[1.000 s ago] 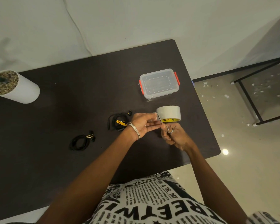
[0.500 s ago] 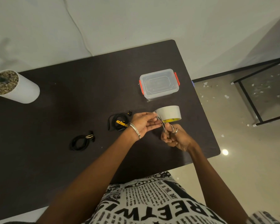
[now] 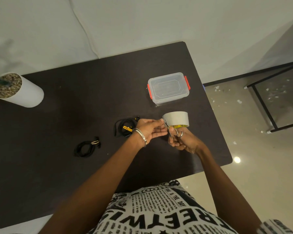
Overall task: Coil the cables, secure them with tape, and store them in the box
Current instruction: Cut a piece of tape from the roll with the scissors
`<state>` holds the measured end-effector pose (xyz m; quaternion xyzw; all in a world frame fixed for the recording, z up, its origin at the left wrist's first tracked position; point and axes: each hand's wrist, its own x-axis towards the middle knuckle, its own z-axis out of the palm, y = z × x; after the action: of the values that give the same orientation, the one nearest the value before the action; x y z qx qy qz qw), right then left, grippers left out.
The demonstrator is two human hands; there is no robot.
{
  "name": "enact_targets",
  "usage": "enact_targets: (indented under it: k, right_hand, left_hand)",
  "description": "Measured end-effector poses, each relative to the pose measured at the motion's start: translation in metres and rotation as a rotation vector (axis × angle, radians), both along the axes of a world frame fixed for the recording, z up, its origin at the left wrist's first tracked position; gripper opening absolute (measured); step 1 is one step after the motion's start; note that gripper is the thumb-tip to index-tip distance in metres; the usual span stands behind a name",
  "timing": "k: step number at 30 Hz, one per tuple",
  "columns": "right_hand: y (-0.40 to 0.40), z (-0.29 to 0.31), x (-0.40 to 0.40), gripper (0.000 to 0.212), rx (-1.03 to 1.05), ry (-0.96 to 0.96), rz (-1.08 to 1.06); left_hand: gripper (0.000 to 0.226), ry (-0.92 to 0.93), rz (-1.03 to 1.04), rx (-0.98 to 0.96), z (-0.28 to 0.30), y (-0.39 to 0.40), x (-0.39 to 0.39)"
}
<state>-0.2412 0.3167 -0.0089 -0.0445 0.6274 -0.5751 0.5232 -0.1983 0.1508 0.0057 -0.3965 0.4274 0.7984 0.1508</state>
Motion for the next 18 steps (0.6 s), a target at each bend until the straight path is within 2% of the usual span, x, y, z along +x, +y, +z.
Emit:
enact_targets:
  k: [8, 16, 18]
  right_hand:
    - [0.000, 0.000, 0.002, 0.063, 0.003, 0.029, -0.060]
    - [0.001, -0.004, 0.015, 0.040, -0.072, 0.000, -0.196]
    - [0.001, -0.006, 0.016, 0.040, -0.087, 0.001, -0.199]
  left_hand:
    - [0.011, -0.002, 0.010, 0.010, 0.001, 0.003, 0.000]
    - [0.003, 0.025, 0.028, 0.033, 0.002, 0.003, 0.000]
    - [0.003, 0.023, 0.028, 0.031, 0.002, 0.004, -0.001]
